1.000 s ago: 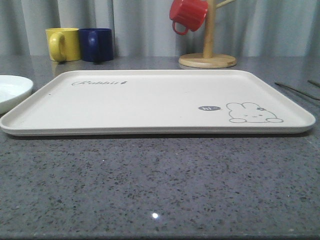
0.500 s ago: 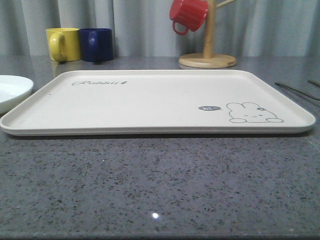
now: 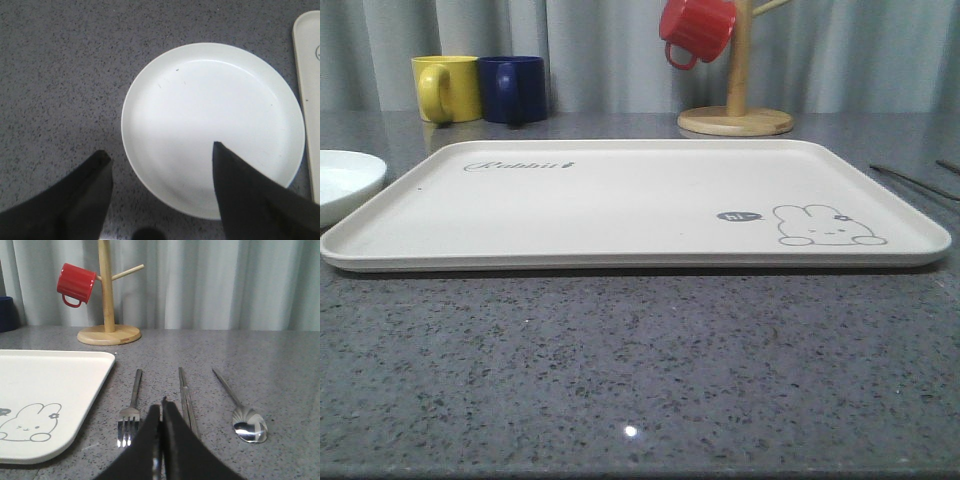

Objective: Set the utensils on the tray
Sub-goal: 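Grasp the rim of the white plate with the left gripper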

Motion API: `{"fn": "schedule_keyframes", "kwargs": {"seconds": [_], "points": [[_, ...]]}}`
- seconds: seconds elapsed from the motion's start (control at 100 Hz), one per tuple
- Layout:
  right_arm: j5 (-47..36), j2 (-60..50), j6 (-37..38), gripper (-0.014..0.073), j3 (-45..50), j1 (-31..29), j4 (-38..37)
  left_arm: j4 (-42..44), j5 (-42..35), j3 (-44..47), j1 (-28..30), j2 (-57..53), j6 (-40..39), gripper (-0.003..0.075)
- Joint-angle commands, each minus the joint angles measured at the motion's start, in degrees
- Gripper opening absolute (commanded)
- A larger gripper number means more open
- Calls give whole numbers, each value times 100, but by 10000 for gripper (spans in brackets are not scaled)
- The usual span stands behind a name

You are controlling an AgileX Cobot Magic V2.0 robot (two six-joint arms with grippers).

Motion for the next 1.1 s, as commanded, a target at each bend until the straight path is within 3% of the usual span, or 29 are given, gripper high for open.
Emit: {"fn": "schedule_keyframes", "kwargs": {"seconds": [0.0,0.12,0.39,0.53,1.09], "points": [[-487,-105,-45,-69,-1,-44,-18,111,-198,-490,82,422,-62,421],[-487,-105,-45,-69,-1,-44,-18,-141,-167,-871,421,985,323,421],[-487,-105,-45,-69,-1,-44,-18,-1650,284,-1279,1511,1945,2131,421],[-487,-105,-45,-69,-1,-44,-18,-1719,251,-1279,1756,2263,2226,421],[-487,-105,-45,-69,-1,-44,-18,-1916,75,-1279,1761,3161,2479,420]]}}
